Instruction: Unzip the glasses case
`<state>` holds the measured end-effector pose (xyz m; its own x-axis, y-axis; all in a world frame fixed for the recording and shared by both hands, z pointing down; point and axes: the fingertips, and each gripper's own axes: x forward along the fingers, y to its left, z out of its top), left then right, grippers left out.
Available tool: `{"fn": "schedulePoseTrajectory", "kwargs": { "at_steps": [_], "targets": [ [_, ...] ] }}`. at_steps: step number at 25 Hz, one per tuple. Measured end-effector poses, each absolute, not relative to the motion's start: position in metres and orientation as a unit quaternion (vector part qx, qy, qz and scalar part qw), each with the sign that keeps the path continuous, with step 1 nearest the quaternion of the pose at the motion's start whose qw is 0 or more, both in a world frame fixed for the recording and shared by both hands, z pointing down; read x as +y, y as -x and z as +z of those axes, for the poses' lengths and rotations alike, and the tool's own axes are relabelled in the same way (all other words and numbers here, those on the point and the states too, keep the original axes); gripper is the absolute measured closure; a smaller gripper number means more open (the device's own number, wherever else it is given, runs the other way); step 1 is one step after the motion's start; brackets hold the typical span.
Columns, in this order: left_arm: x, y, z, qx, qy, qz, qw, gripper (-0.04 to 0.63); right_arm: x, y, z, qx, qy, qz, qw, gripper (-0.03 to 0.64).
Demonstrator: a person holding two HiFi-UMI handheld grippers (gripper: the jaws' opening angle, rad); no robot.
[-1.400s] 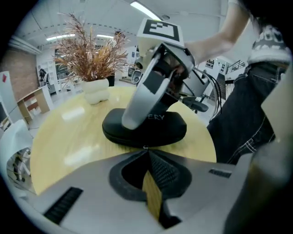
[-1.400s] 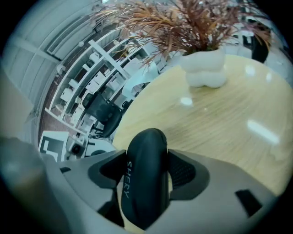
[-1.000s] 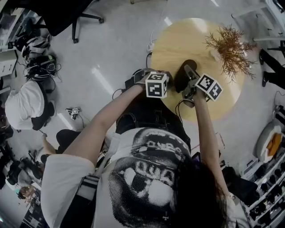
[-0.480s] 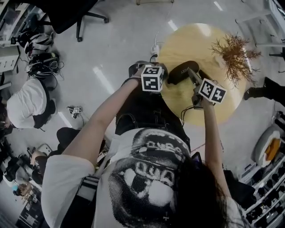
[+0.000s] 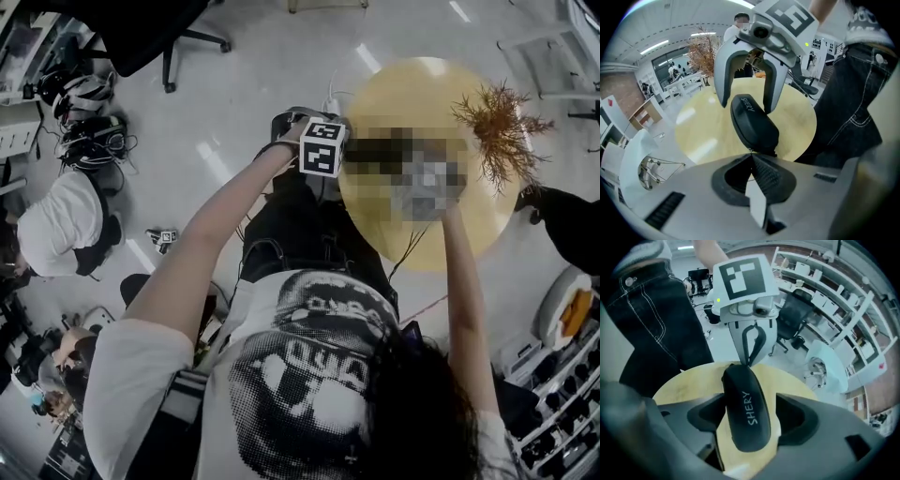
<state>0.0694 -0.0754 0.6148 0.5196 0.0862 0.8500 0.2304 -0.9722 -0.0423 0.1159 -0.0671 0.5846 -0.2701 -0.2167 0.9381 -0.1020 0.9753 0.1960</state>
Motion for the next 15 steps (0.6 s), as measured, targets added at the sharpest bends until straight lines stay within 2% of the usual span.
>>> {"fn": "schedulePoseTrajectory", "kwargs": {
  "at_steps": [1, 3, 8, 15],
  "targets": [
    [-0.076, -0.070, 0.614, -0.092, 0.870, -0.479, 0.072, 0.583, -0.065, -0.112, 0.590, -0.791, -0.080, -0.043, 0.604, 0.281],
    [-0.076, -0.070, 0.615, -0.091, 0.874, -0.472, 0.064, 0.583, -0.060, -0.109, 0.597, -0.788, -0.057, -0.033, 0.612, 0.335],
    [-0.075, -0.065, 0.616, -0.085, 0.885, -0.456, 0.035, 0.583, -0.061, -0.110, 0.599, -0.805, -0.097, 0.016, 0.585, 0.334],
    [-0.075, -0.054, 0.617, -0.104, 0.884, -0.455, 0.037, 0.583, -0.079, -0.113, 0.599, -0.817, -0.174, 0.109, 0.539, 0.328]
  ]
}}
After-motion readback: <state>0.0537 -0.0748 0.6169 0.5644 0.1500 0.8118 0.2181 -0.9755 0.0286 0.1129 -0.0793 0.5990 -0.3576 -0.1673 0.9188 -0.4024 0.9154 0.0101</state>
